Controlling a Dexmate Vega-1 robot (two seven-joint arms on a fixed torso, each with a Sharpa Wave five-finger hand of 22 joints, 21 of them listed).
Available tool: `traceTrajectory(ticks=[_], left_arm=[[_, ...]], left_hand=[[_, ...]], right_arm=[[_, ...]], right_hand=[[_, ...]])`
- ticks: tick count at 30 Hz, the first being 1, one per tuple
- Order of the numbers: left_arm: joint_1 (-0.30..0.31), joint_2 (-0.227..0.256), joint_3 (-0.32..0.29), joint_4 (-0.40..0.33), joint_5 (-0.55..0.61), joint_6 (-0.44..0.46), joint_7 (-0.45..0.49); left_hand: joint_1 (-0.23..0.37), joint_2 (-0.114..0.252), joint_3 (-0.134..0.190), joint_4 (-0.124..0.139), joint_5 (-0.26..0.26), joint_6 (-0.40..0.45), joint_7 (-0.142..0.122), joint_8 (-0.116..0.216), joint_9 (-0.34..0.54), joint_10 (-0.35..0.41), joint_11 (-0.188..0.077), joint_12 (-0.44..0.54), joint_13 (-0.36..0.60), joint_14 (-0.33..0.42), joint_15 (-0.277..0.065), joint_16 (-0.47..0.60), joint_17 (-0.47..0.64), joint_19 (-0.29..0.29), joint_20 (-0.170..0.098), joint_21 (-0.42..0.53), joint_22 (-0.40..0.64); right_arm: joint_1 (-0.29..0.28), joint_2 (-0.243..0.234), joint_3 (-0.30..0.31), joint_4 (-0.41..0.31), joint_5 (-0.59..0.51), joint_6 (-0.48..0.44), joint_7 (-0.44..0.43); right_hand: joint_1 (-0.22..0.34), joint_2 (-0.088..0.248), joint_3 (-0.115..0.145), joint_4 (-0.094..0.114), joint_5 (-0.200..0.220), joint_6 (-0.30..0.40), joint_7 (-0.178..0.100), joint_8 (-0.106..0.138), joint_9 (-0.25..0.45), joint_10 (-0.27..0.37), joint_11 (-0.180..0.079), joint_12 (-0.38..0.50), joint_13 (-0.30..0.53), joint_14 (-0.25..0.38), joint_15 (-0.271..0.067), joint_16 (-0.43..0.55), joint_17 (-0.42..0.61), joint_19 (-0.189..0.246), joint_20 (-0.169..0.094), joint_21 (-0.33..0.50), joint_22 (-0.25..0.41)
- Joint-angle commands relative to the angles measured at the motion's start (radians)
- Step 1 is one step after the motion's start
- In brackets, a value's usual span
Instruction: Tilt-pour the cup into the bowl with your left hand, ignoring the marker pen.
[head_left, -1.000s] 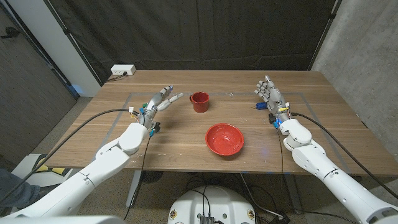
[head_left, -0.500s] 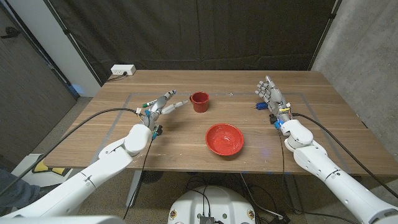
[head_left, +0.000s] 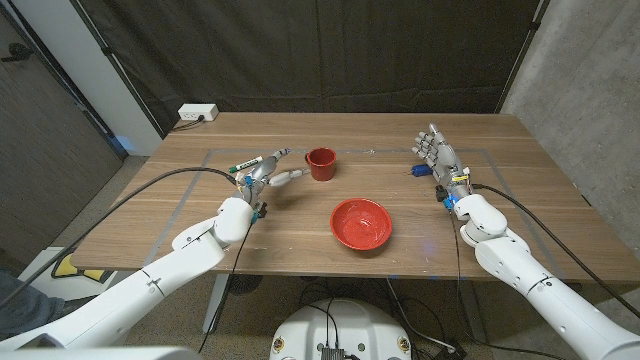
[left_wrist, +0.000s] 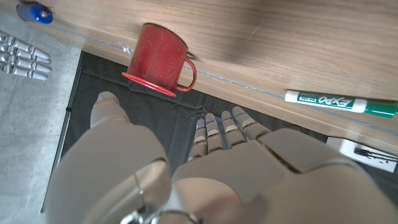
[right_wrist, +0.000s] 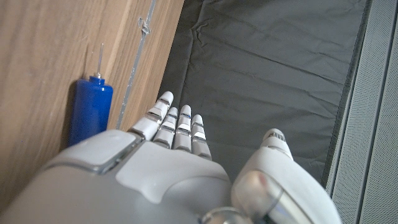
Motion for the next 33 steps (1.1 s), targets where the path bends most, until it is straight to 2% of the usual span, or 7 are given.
traceTrajectory(ticks=[1,10,22,33], left_arm=[[-0.041,-0.006,0.07,-0.017,0.131,0.134,0.014],[-0.059,-0.024,0.089,0.022,0.128,0.098,0.006],[-0.115,-0.054,0.142,0.081,0.166,0.064,-0.022],[-0.138,-0.083,0.157,0.122,0.167,0.04,-0.027]], left_hand=[[0.005,0.008,0.0,-0.011,0.003,0.014,0.0,0.01,0.002,0.011,0.0,0.004,0.003,0.013,-0.004,0.002,0.004,0.004,-0.009,-0.004,0.004],[0.009,0.013,-0.001,-0.011,0.003,0.03,-0.001,0.013,0.002,0.024,-0.003,0.006,0.003,0.023,-0.005,0.004,0.004,0.005,-0.015,-0.006,0.004],[0.009,0.019,-0.002,-0.008,0.002,0.047,-0.008,0.014,0.002,0.042,-0.016,0.008,0.003,0.04,-0.013,0.007,0.005,0.012,-0.012,-0.006,0.004],[0.011,0.026,-0.004,-0.006,0.002,0.072,-0.011,0.018,0.003,0.057,-0.012,0.009,0.003,0.057,-0.02,0.009,0.005,0.024,-0.013,-0.004,0.003]], right_arm=[[-0.017,-0.008,0.008,-0.013,0.004,0.003,-0.003],[-0.016,-0.007,0.006,-0.01,0.005,0.004,0.002],[-0.025,-0.01,0.011,-0.012,0.008,0.011,0.006],[-0.042,-0.02,0.022,-0.027,0.009,0.011,-0.001]], right_hand=[[0.002,0.002,-0.001,-0.001,0.007,0.006,-0.001,0.005,0.002,0.009,-0.002,0.008,0.003,0.009,0.0,0.003,0.002,0.003,0.003,0.001,0.004],[0.002,0.002,-0.002,-0.001,0.007,0.007,0.0,0.005,0.002,0.009,-0.002,0.007,0.003,0.009,-0.002,0.004,0.002,0.004,0.004,0.002,0.004],[0.001,0.002,-0.003,-0.001,0.007,0.007,0.0,0.005,0.002,0.01,-0.002,0.008,0.003,0.01,-0.001,0.004,0.002,0.004,0.004,0.002,0.004],[0.001,0.002,-0.004,-0.001,0.007,0.007,-0.001,0.004,0.002,0.011,-0.001,0.008,0.003,0.011,-0.001,0.004,0.002,0.005,0.004,0.002,0.004]])
